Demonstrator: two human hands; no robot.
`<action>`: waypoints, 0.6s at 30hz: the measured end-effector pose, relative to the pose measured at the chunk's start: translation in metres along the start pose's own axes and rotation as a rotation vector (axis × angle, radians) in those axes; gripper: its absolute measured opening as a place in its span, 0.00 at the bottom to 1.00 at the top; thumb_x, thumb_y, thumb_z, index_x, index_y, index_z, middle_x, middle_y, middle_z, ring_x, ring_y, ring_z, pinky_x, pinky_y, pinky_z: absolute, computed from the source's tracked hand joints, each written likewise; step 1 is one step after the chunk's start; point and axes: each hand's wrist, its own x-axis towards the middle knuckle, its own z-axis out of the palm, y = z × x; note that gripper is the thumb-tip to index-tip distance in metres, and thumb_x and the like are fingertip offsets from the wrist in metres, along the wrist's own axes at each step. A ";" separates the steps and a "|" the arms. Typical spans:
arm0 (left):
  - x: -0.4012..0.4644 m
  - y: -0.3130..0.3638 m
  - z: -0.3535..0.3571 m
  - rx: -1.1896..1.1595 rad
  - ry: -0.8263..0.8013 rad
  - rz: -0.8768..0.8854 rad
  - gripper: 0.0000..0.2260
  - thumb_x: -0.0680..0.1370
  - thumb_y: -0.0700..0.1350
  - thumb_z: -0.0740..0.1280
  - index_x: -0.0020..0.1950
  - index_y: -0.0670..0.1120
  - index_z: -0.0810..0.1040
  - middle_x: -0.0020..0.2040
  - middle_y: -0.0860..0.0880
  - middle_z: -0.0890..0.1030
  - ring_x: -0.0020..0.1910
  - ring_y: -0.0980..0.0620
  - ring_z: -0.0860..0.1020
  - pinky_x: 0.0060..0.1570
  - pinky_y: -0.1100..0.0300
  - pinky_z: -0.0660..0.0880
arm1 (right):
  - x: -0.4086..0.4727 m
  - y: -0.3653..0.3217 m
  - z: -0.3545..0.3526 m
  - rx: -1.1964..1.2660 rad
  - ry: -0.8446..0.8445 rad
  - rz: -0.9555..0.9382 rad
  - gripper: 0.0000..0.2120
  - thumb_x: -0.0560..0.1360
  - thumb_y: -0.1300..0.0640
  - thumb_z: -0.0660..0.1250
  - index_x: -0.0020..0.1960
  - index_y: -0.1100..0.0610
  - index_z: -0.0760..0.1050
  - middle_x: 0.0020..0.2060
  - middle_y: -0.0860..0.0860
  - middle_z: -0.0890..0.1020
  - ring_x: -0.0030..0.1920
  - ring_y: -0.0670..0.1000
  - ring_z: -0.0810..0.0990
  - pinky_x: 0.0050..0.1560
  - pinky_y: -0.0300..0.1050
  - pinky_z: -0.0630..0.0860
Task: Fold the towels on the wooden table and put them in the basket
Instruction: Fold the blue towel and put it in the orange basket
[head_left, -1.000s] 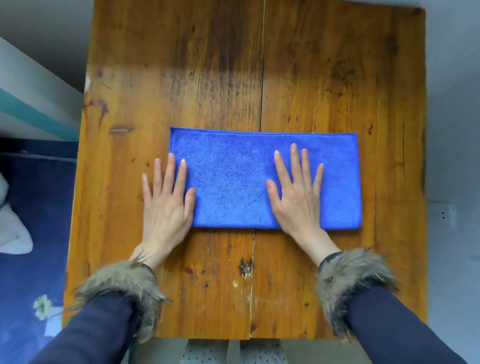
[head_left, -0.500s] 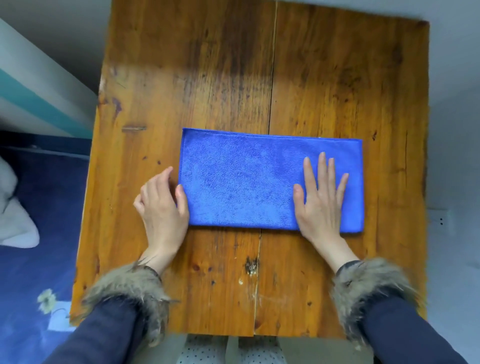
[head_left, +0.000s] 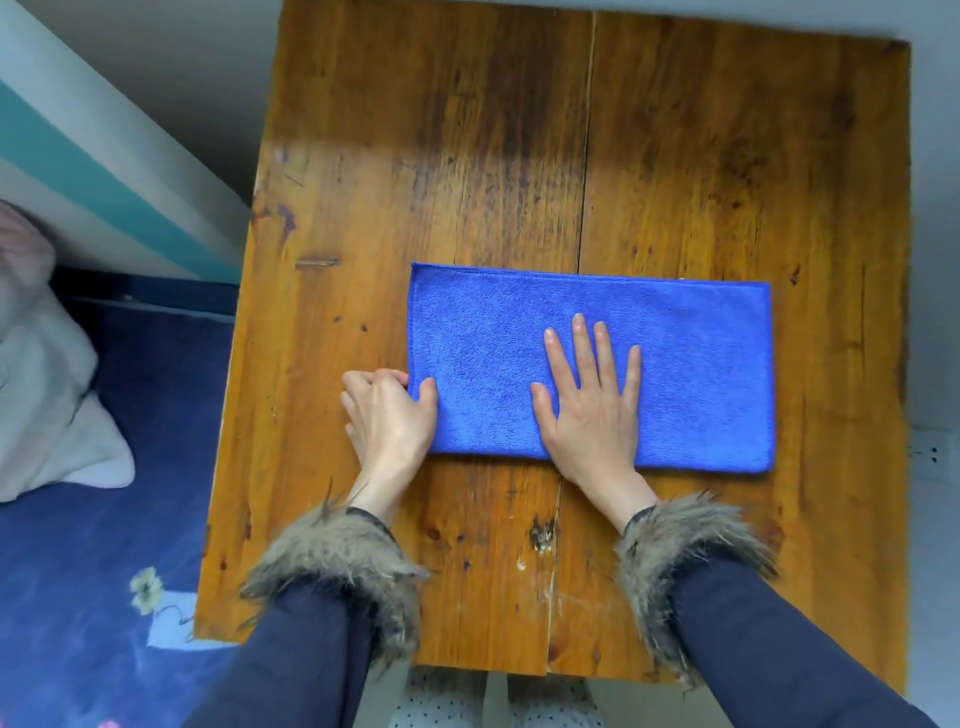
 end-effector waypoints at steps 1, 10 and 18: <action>0.000 0.003 -0.002 -0.014 -0.004 -0.003 0.13 0.75 0.50 0.66 0.55 0.43 0.75 0.61 0.42 0.68 0.62 0.41 0.67 0.59 0.50 0.66 | 0.000 0.000 0.000 -0.003 -0.004 0.000 0.26 0.77 0.45 0.52 0.73 0.52 0.61 0.74 0.54 0.61 0.74 0.55 0.57 0.71 0.63 0.49; 0.004 0.007 -0.030 -0.698 -0.341 -0.231 0.12 0.74 0.37 0.69 0.57 0.37 0.75 0.48 0.42 0.82 0.40 0.51 0.81 0.38 0.62 0.77 | 0.000 0.000 -0.005 -0.015 -0.086 0.010 0.27 0.77 0.44 0.52 0.73 0.52 0.60 0.74 0.54 0.61 0.74 0.55 0.56 0.71 0.62 0.48; -0.038 0.057 -0.058 -0.881 -0.527 -0.027 0.19 0.75 0.35 0.67 0.65 0.46 0.72 0.52 0.42 0.79 0.48 0.46 0.79 0.50 0.52 0.77 | -0.010 0.028 -0.054 0.565 -0.108 0.143 0.19 0.79 0.58 0.58 0.69 0.59 0.68 0.71 0.54 0.67 0.72 0.53 0.64 0.71 0.46 0.57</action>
